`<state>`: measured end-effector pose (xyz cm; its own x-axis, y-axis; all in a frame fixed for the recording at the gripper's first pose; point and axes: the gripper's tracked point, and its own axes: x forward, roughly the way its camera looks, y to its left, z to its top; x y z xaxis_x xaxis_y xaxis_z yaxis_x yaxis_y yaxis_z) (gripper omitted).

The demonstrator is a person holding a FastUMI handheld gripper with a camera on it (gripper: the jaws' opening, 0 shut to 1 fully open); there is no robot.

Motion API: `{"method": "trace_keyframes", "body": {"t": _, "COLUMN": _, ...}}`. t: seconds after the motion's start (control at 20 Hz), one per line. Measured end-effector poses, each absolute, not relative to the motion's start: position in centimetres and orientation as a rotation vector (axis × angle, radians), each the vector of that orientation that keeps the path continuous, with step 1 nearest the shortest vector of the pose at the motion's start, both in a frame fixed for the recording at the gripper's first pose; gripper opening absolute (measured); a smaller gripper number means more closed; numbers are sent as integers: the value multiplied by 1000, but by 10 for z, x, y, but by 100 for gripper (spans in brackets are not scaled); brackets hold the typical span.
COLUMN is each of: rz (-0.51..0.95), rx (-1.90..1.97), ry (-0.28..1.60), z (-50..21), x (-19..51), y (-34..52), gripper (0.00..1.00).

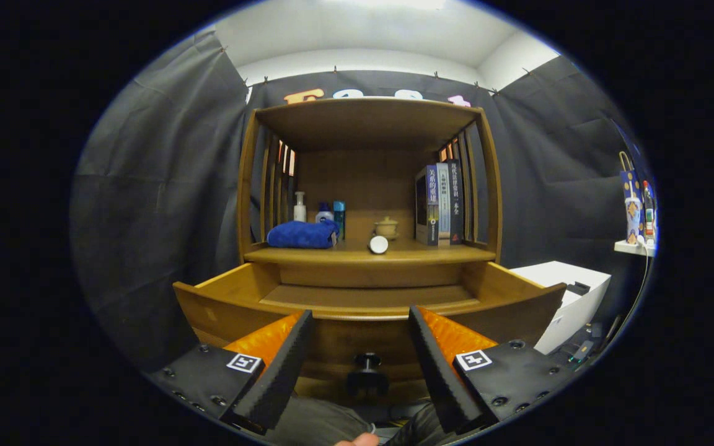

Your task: Pull open the drawer, take out the items inside it, and place them on the countertop above the cabinet.

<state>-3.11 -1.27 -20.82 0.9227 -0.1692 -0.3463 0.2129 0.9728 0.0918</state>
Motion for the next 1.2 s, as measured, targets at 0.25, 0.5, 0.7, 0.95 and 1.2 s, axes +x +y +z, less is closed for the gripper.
{"method": "trace_keyframes", "body": {"t": 0.25, "rz": -195, "rx": 137, "ry": 409, "z": -239, "x": -36, "y": -14, "gripper": 98}}
{"method": "trace_keyframes", "body": {"t": 0.5, "rz": -208, "rx": 162, "ry": 424, "z": -251, "x": -24, "y": -17, "gripper": 98}}
{"method": "trace_keyframes", "body": {"t": 0.7, "rz": -258, "rx": 154, "ry": 441, "z": -258, "x": -24, "y": -34, "gripper": 98}}
{"method": "trace_keyframes", "body": {"t": 0.95, "rz": -251, "rx": 130, "ry": 449, "z": -260, "x": -20, "y": -38, "gripper": 99}}
{"method": "trace_keyframes", "body": {"t": 1.2, "rz": -236, "rx": 131, "ry": 450, "z": -263, "x": -4, "y": -49, "gripper": 99}}
